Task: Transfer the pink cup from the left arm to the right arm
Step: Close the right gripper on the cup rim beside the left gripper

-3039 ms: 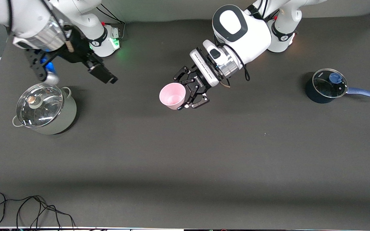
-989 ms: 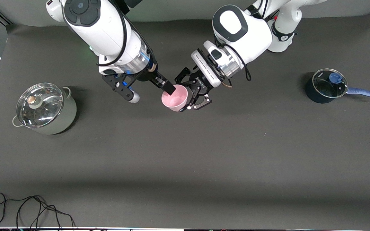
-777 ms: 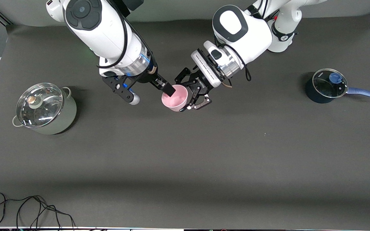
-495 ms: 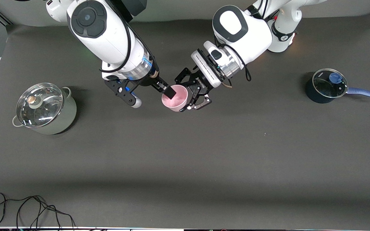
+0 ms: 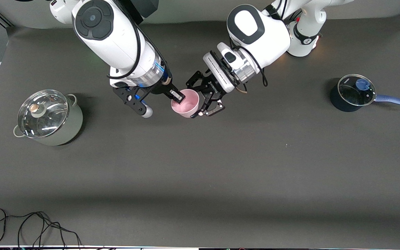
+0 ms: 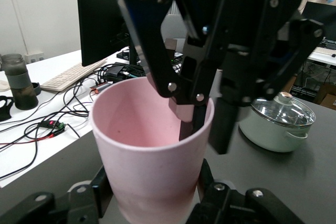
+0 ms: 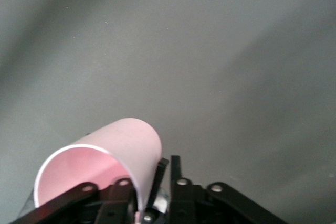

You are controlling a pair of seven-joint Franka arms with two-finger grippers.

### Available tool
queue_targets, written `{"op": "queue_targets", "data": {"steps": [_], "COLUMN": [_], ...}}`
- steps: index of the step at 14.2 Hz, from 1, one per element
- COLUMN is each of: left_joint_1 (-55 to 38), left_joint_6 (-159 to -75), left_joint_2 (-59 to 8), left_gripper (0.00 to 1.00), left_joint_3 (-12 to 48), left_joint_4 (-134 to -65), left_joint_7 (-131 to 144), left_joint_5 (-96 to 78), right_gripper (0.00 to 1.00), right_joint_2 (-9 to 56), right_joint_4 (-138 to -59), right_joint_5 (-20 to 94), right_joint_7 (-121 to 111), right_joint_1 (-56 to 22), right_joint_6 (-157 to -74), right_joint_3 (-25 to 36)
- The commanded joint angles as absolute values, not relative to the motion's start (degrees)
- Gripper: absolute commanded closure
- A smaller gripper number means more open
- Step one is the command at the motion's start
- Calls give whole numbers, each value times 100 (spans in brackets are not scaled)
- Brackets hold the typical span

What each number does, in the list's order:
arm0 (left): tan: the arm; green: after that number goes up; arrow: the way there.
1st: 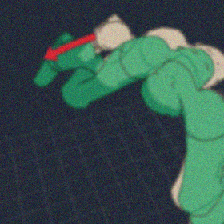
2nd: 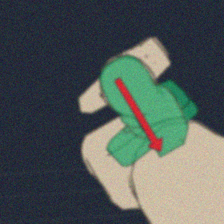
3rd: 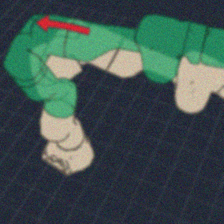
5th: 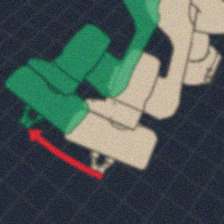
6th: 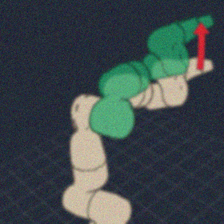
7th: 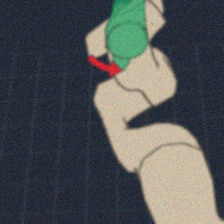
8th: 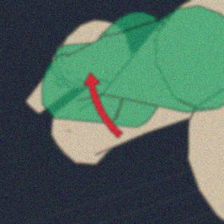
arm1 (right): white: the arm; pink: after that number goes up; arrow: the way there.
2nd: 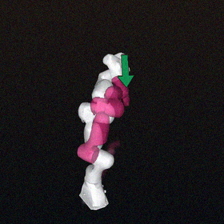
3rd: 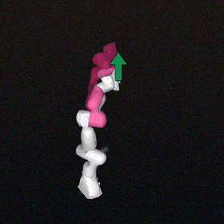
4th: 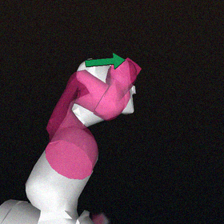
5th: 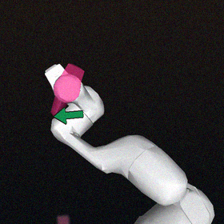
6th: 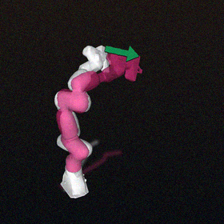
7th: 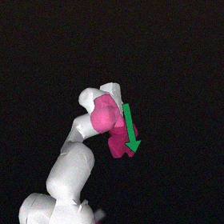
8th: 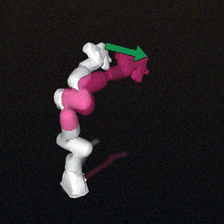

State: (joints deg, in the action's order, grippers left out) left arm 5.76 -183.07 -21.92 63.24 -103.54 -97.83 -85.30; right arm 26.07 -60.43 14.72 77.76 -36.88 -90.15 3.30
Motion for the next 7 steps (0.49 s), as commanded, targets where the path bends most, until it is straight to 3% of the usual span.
{"op": "queue_targets", "data": {"steps": [1,4,7], "left_joint_1": [589,589,598], "left_joint_6": [-18439,-18440,-18439], "left_joint_2": [-2171,-2197,-2215], "left_gripper": [65,62,39], "left_joint_3": [6249,6249,6240], "left_joint_4": [-10274,-10274,-10274], "left_joint_7": [-9729,-9729,-9729], "left_joint_5": [-8631,-8631,-8631], "right_gripper": [100,100,100], "right_joint_2": [2646,2646,2637], "right_joint_4": [-5915,-5915,-5906], "right_joint_5": [1450,1450,1450], "right_joint_7": [7655,7655,7620], "right_joint_1": [-3656,-3656,-3647], "right_joint_6": [-8789,-8798,-8798], "right_joint_3": [387,396,404]}}
